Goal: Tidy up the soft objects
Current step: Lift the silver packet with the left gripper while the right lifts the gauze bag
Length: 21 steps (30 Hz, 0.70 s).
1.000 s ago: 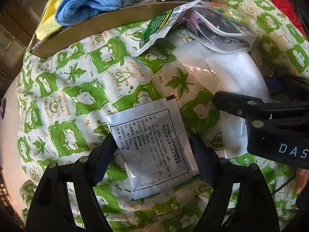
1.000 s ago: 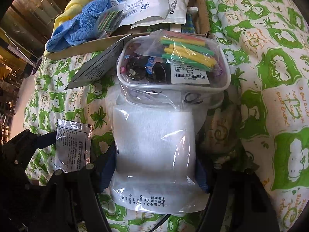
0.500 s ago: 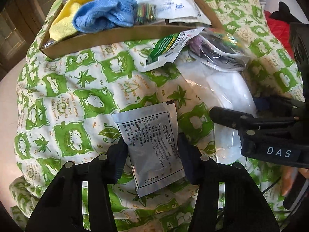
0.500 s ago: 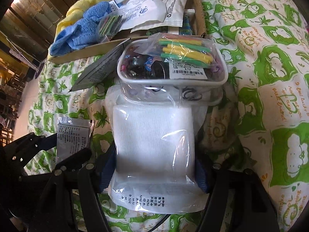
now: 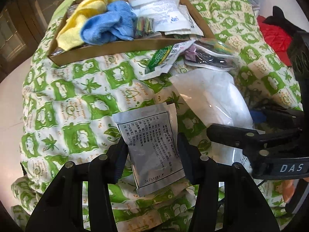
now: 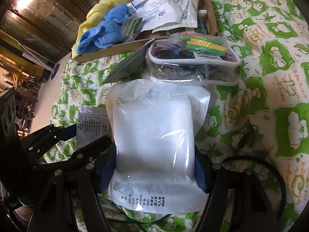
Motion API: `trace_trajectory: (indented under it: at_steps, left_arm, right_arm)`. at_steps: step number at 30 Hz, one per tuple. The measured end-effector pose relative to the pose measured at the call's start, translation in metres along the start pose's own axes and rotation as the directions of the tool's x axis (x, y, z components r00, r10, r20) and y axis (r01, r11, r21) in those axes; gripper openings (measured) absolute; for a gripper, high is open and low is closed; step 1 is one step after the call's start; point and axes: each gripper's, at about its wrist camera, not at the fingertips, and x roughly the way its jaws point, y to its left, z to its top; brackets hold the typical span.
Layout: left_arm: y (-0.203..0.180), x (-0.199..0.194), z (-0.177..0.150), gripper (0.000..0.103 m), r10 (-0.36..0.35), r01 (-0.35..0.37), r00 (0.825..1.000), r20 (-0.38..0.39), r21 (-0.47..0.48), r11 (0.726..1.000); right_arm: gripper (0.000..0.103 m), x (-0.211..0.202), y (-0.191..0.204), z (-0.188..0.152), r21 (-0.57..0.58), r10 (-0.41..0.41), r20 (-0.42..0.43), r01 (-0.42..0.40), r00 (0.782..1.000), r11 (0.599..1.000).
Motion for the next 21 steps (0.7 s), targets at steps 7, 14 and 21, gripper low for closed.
trace_trajectory:
  at_steps: [7,14,21]
  left_arm:
    - [0.007,0.0,-0.002,0.049,0.025,-0.025,1.0,0.01,-0.005,1.0]
    - [0.009,-0.009,-0.007,0.049,0.031,-0.03,0.999,0.022,-0.026,0.999]
    - [0.015,-0.021,-0.008,0.049,0.046,-0.045,0.998,0.04,-0.04,0.998]
  right_arm:
    - [0.07,-0.016,0.002,-0.007,-0.005,0.029,0.012,-0.029,0.999,1.0]
    - [0.07,-0.034,0.008,-0.012,-0.014,0.071,0.023,-0.071,0.997,0.997]
    - [0.07,-0.049,0.009,-0.017,-0.025,0.08,0.05,-0.079,0.996,0.997]
